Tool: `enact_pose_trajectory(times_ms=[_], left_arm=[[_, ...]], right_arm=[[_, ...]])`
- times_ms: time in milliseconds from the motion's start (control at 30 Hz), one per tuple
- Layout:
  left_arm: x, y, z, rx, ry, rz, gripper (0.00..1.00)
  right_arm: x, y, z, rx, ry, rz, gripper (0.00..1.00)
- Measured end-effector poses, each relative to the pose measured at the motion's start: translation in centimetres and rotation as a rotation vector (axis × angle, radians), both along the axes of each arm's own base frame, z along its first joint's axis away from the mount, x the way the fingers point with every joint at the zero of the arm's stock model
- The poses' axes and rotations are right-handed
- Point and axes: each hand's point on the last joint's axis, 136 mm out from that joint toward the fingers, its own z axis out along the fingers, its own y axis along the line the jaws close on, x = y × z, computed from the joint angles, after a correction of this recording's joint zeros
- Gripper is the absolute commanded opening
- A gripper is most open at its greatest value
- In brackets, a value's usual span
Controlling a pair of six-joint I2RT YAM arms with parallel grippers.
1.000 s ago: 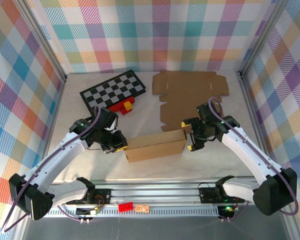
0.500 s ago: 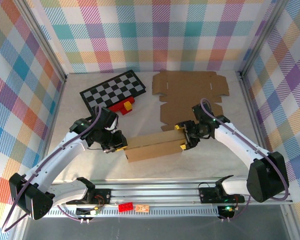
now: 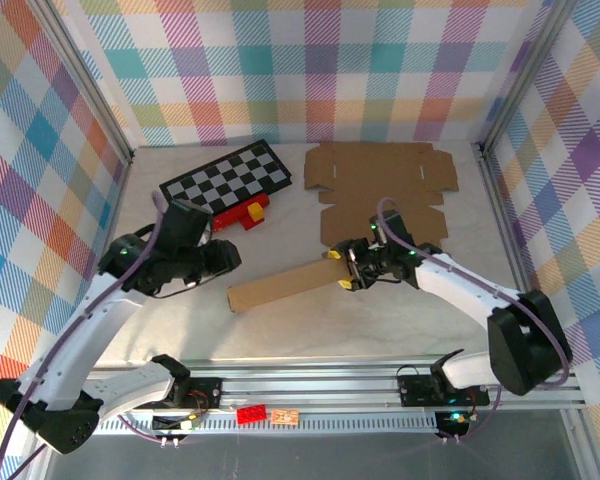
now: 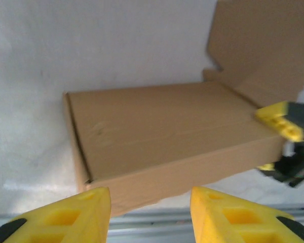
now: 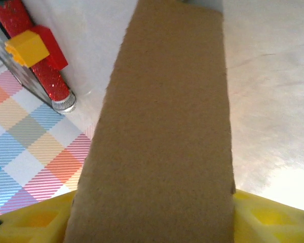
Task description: Fold the paper box
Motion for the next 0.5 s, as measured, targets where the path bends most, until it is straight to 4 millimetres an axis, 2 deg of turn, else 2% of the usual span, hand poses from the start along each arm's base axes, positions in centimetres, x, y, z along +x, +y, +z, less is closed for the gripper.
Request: enact_pose_trajectory(times_ms=[100, 200, 367, 500], left_arm=[[0.3, 1.2, 3.0, 0.001, -0.091, 0.043, 0.44], [0.2, 2.5, 4.4, 0.018, -0.141, 0.082, 0.44], [-0.1, 3.6, 4.6, 0.049, -0.158, 0.114, 0.44], [-0.1, 4.0, 4.4, 0.064, -0.157, 0.127, 0.44]], right_arm=[[0.3, 2.4, -0.9, 0.005, -0.025, 0.049, 0.6], [0.6, 5.1, -1.3, 0.02, -0.063, 0.098, 0.6], [2.0, 10.7, -1.8, 0.064, -0.172, 0.181, 0.62], [3.7, 14.3, -3.3, 0.09, -0.253, 0.23, 0.73]])
